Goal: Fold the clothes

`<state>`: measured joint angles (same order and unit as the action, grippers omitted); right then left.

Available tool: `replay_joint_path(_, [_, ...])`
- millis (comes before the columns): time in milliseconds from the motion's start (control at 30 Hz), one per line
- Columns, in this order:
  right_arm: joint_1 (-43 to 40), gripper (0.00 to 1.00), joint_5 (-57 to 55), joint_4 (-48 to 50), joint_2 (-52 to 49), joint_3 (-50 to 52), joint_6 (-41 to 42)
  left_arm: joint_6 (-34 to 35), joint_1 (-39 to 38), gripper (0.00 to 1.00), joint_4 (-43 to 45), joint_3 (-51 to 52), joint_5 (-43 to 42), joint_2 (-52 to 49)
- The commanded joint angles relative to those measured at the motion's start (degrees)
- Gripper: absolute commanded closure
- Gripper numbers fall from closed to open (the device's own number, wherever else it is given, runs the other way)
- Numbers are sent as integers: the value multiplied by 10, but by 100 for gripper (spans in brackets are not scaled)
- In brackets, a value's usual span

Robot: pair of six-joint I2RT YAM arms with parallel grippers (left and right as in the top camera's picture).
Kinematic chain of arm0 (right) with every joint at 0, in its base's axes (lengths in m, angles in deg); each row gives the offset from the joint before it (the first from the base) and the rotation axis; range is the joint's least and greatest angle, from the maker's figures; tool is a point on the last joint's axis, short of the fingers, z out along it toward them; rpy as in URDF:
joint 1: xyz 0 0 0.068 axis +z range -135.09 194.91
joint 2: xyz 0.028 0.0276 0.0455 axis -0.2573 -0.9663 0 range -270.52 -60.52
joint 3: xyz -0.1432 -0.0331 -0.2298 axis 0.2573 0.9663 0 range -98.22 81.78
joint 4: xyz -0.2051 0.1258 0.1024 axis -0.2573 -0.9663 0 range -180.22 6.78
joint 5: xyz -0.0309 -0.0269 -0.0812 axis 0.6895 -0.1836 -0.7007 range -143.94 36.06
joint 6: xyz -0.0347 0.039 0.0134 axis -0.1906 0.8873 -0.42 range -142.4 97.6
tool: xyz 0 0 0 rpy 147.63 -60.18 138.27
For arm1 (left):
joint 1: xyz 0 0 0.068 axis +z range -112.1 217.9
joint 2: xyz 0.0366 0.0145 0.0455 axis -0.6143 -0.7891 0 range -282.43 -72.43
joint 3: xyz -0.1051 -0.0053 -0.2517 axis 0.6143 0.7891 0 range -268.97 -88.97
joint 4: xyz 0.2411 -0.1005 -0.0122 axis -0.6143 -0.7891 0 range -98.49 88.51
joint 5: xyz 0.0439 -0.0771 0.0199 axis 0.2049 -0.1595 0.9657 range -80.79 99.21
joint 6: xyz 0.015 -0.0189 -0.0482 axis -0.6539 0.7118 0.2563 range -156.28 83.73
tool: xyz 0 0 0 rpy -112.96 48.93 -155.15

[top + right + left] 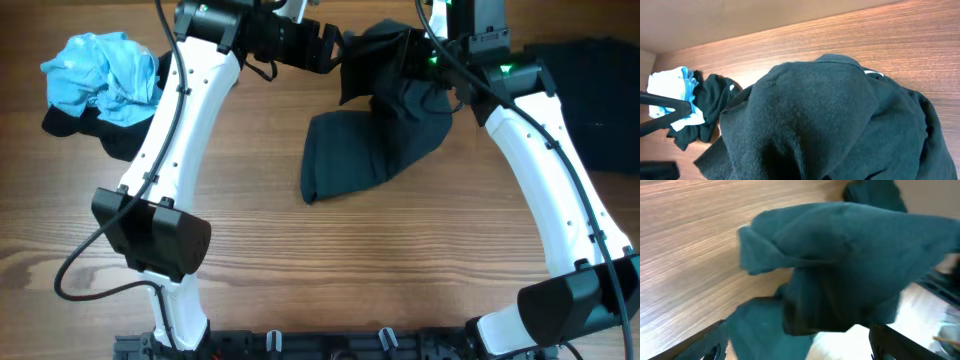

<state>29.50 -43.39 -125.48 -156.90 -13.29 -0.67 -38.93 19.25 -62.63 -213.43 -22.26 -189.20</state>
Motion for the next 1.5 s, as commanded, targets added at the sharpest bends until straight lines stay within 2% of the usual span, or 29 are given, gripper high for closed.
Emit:
replay_joint_path(0, [3,96,21,3,17,-6,-7,1,-3,10,7,-4,-66,2])
replay_joint_path(300, [3,96,41,2,17,-6,-7,-17,-17,15,-6,-4,-79,0])
replay_joint_path(533, [3,96,59,3,22,-6,-6,-16,-31,21,-5,-4,-44,-16])
replay_joint_path(700, [3,96,61,5,29,-6,-6,-14,-31,49,-3,-4,12,-19])
replay_joint_path(767, [3,96,63,9,35,-6,-6,3,-31,71,3,-3,35,-19])
replay_joint_path(833, [3,96,63,11,41,-6,-6,20,-31,85,10,-4,51,-19])
replay_joint_path(867, [3,96,63,12,44,-6,-6,25,-31,96,16,-4,55,-19])
replay_joint_path(1033, [-13,96,60,9,56,-6,-8,84,-22,96,73,-4,63,-13])
replay_joint_path(1100, [-31,96,53,1,57,-6,-30,120,-9,96,94,-5,96,0])
replay_joint_path(1267, [-82,96,-9,-35,59,-6,-87,123,32,96,110,-5,181,51])
replay_joint_path(1467, [-122,96,8,-19,59,-16,-141,123,68,96,111,-5,189,93])
